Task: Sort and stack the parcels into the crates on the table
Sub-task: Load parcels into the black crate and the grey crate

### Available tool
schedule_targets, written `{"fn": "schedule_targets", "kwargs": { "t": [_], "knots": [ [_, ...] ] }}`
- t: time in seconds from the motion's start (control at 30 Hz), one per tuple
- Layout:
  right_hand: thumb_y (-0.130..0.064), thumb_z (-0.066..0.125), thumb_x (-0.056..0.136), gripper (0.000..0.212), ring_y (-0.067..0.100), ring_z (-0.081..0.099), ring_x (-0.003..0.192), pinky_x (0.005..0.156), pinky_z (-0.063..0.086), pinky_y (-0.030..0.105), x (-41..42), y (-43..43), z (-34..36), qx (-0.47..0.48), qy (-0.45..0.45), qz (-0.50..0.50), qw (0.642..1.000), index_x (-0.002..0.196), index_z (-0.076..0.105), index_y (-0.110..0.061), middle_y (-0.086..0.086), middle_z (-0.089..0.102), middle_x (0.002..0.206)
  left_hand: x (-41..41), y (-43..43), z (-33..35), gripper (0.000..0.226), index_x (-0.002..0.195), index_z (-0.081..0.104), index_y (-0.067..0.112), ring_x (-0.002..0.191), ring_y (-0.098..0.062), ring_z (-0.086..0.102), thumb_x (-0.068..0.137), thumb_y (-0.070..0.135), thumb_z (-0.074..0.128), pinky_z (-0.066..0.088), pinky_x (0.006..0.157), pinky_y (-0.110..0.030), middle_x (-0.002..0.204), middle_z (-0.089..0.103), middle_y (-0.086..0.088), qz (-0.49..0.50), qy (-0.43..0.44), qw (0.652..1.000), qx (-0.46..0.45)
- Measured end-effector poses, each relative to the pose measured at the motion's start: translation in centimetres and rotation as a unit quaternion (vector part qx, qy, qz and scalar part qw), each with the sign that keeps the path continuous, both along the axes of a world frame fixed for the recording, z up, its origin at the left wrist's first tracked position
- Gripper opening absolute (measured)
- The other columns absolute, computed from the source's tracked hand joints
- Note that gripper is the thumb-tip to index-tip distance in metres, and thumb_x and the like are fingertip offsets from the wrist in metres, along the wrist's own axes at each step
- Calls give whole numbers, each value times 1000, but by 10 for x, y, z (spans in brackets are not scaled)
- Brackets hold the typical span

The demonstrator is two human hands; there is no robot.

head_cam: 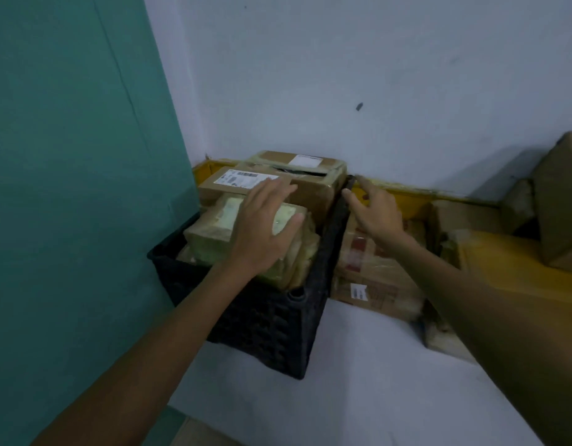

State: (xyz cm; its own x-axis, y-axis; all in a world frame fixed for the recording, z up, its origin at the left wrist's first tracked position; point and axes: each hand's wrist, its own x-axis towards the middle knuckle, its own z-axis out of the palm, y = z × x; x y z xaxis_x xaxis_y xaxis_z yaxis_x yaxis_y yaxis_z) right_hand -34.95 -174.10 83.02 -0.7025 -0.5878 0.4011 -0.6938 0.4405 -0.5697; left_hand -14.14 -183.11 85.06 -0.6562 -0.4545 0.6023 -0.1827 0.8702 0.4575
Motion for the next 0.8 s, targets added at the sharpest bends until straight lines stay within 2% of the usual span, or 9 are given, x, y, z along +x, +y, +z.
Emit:
{"fn": "schedule_targets", "kwargs": {
  "t": [0.07,0.17,0.33,0.43,0.57,0.63,0.7,0.8],
  "knots": [
    [-52,47,92,61,31,52,120,88,49,42,-22,24,-12,14,-19,-23,999,143,39,-21,11,57,132,-24,21,1,54,132,52,15,137,-19,31,86,43,45,23,113,-33,144,43,-5,-45,-11,999,17],
    [-48,51,92,65,28,50,123,95,44,39,-45,57,-33,44,-47,-39,997,145,35,-16,9,49,141,-57,42,-2,55,134,49,16,139,-18,27,87,43,42,23,113,-33,147,39,-5,-78,-57,995,-5],
    [-43,56,91,65,26,42,132,104,38,37,-83,91,-38,66,-65,-51,994,145,35,-13,8,44,146,-106,61,-6,53,137,45,16,141,-23,25,91,43,43,15,114,-35,149,35,-7,-58,-116,989,-70],
    [-40,56,92,63,26,41,133,105,36,37,-100,96,-36,97,-53,-18,994,145,36,-11,9,43,146,-115,54,-12,46,136,45,16,140,-21,26,95,37,46,16,114,-35,148,37,-6,-38,-151,986,-57],
    [-31,60,91,61,27,42,132,106,36,36,-103,73,-51,164,-62,60,983,142,38,-7,13,44,144,-112,54,-22,46,127,55,10,133,-22,38,91,35,43,22,107,-23,138,49,-7,-62,-123,990,-39],
    [-39,63,87,67,28,40,133,108,37,39,-102,57,-68,207,-68,66,974,143,38,-11,12,41,146,-121,64,-32,41,128,54,12,132,-17,38,93,31,45,20,102,-15,137,49,-3,-79,-115,990,0],
    [-50,63,83,80,33,28,139,112,30,45,-101,51,-86,250,-103,40,962,148,28,-18,13,26,153,-138,73,-53,38,132,49,16,132,-14,36,96,26,48,21,99,-13,140,45,0,-88,-130,985,77],
    [-54,64,80,94,38,10,144,116,18,50,-100,57,-115,329,-149,20,932,151,11,-25,15,7,157,-164,76,-100,44,139,39,16,134,-18,34,97,25,46,29,104,-25,147,36,-2,-54,-159,955,243]
  ]
}}
